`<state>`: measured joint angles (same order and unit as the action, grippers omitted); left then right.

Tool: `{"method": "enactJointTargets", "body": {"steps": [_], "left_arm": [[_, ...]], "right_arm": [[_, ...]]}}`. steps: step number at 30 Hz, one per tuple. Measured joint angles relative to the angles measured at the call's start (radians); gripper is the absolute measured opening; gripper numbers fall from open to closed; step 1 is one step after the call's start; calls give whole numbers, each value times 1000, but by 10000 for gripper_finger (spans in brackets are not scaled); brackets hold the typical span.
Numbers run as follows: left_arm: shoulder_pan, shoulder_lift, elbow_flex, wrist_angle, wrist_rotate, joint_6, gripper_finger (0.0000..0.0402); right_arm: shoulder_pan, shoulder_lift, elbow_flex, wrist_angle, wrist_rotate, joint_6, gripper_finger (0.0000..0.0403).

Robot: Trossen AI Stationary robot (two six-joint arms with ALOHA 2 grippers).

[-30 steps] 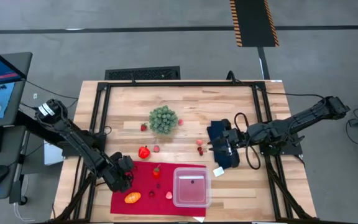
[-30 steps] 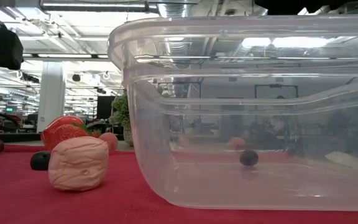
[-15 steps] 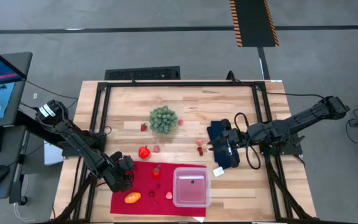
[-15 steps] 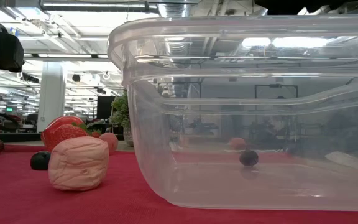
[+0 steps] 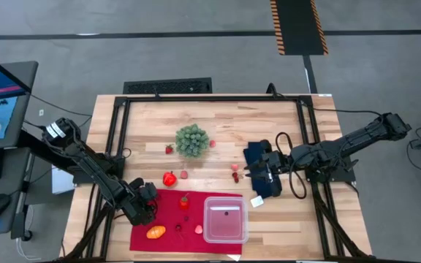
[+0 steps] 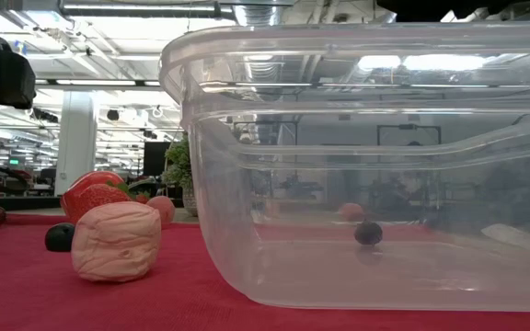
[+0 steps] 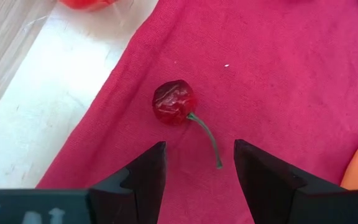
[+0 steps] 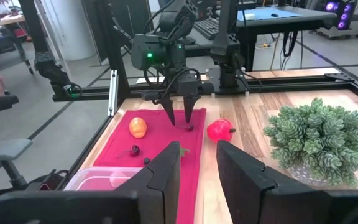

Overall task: Pick and placing Produce into tupperware
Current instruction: Put the cherry into the transparent bin

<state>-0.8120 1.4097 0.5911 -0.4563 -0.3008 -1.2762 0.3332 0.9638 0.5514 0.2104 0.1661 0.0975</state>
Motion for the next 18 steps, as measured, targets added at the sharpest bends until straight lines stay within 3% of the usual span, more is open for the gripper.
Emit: {"method": "enactJointTargets", "body": {"steps": [18], "left_arm": [[0,25,2,-9,19,-21,178]], "right_arm": [[0,0,0,0,0,0,128]]}}
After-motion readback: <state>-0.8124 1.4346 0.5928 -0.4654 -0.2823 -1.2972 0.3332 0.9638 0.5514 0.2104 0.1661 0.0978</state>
